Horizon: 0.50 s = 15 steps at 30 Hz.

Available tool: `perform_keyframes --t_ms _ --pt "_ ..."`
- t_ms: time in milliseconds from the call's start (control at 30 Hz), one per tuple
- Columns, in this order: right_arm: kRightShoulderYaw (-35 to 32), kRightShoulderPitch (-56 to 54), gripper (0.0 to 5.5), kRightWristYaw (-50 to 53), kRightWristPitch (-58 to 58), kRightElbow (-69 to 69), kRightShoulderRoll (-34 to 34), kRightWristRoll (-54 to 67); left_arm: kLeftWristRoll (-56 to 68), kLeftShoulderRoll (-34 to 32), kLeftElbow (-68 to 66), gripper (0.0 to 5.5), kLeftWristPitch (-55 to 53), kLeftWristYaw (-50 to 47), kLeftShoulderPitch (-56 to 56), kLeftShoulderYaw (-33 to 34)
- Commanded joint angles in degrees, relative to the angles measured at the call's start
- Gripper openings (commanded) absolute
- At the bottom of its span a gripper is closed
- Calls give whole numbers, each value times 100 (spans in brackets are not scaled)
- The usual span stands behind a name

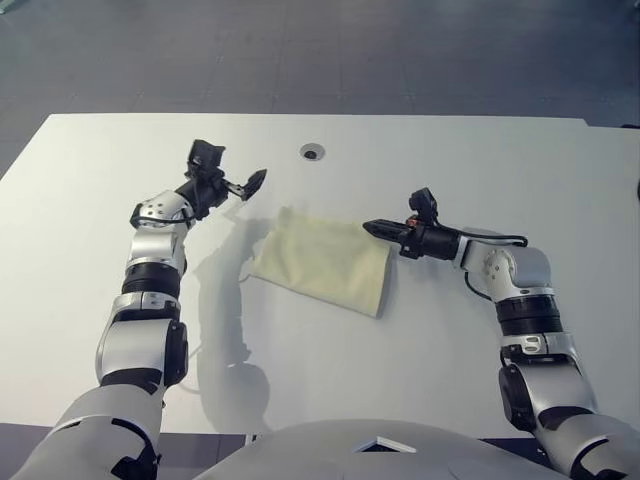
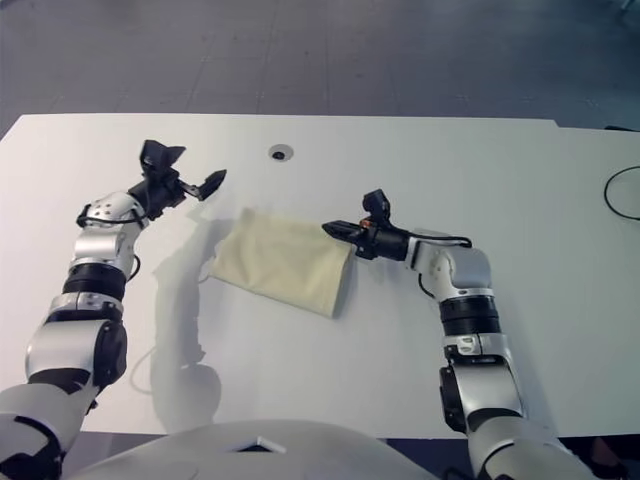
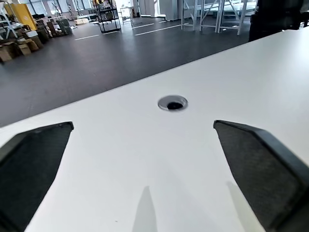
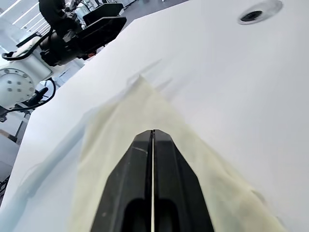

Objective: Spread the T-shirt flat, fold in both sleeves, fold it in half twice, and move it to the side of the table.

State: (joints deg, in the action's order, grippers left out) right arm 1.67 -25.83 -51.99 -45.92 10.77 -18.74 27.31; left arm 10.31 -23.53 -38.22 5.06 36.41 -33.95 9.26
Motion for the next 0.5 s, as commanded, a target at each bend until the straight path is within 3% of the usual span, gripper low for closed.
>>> perform_keyframes --t_ms 33,167,300,500 --pt "506 -169 1 -39 -30 -261 107 -126 306 -56 1981 540 -596 -266 713 154" --pt "1080 -511 1 -82 312 338 281 -587 467 -83 3604 540 -1272 -544 1292 164" --pt "1247 -898 29 80 450 1300 535 -907 193 -69 4190 540 -1392 -856 1508 71" --pt "259 -1412 120 1051 308 3018 688 -856 105 85 4319 540 -1369 -1162 1382 -97"
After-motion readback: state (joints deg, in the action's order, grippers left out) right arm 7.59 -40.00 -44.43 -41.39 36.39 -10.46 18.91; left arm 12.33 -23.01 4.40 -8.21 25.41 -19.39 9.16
